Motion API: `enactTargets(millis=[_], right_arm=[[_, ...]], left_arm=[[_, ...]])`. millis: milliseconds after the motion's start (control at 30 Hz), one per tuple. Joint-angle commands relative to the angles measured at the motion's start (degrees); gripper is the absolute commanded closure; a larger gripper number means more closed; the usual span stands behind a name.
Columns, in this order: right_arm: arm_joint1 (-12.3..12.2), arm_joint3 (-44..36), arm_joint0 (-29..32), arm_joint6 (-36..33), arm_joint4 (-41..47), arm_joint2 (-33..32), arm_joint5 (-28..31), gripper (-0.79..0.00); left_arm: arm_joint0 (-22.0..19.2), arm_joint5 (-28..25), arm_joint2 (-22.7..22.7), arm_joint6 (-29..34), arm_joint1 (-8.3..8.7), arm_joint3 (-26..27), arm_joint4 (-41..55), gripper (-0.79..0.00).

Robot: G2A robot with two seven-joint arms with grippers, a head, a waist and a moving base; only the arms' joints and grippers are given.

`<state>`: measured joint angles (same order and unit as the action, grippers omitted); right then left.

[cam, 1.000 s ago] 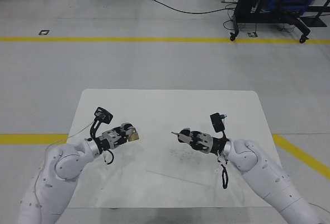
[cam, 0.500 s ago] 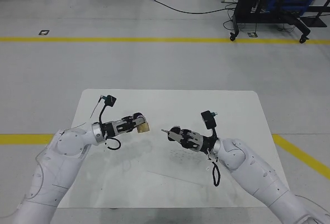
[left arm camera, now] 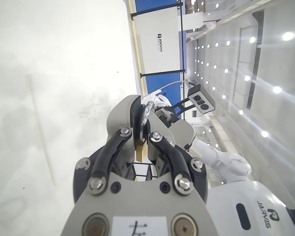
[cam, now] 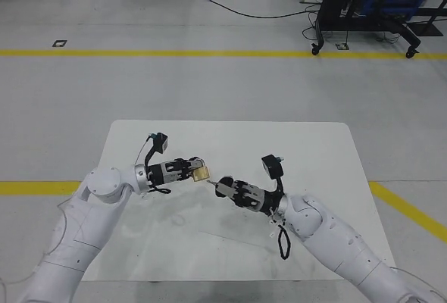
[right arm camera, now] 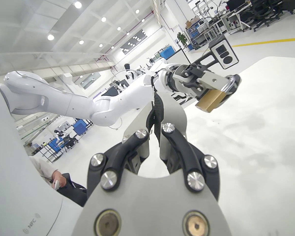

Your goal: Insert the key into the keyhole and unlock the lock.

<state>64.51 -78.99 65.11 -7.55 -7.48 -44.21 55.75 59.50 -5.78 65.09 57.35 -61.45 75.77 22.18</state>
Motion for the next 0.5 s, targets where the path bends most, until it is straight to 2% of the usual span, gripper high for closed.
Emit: enactTargets(millis=[0,33,233,300,367,467], right_arm=[[0.39,-0.35,0.69,0.18,6.56,1.32,2.26,0.000],[0.51,-0.55,0.48,-1.00,9.70,2.04,2.26,0.000],[0.51,-0.55,0.48,-1.00,9.70,2.04,2.26,0.000],[0.51,-0.55,0.48,-1.00,9.70,2.04,2.26,0.000],[0.51,-0.55,0.48,-1.00,9.70,2.04,2.26,0.000],[0.57,-2.74,2.17,-2.11,13.91,2.71,-5.55,0.000]], left_arm=[[-0.13,-0.01,0.13,-0.23,0.00,-0.29,-0.06,0.000],[-0.13,-0.01,0.13,-0.23,0.00,-0.29,-0.06,0.000],[-0.13,-0.01,0.13,-0.23,0.00,-0.29,-0.06,0.000],[1.06,1.17,-0.48,-0.95,-0.30,-0.74,2.69,0.000],[0.42,2.80,-1.59,-3.03,-0.58,-1.34,1.17,0.000],[-0.92,5.13,-3.08,-4.71,-1.20,-1.27,2.03,0.000]])
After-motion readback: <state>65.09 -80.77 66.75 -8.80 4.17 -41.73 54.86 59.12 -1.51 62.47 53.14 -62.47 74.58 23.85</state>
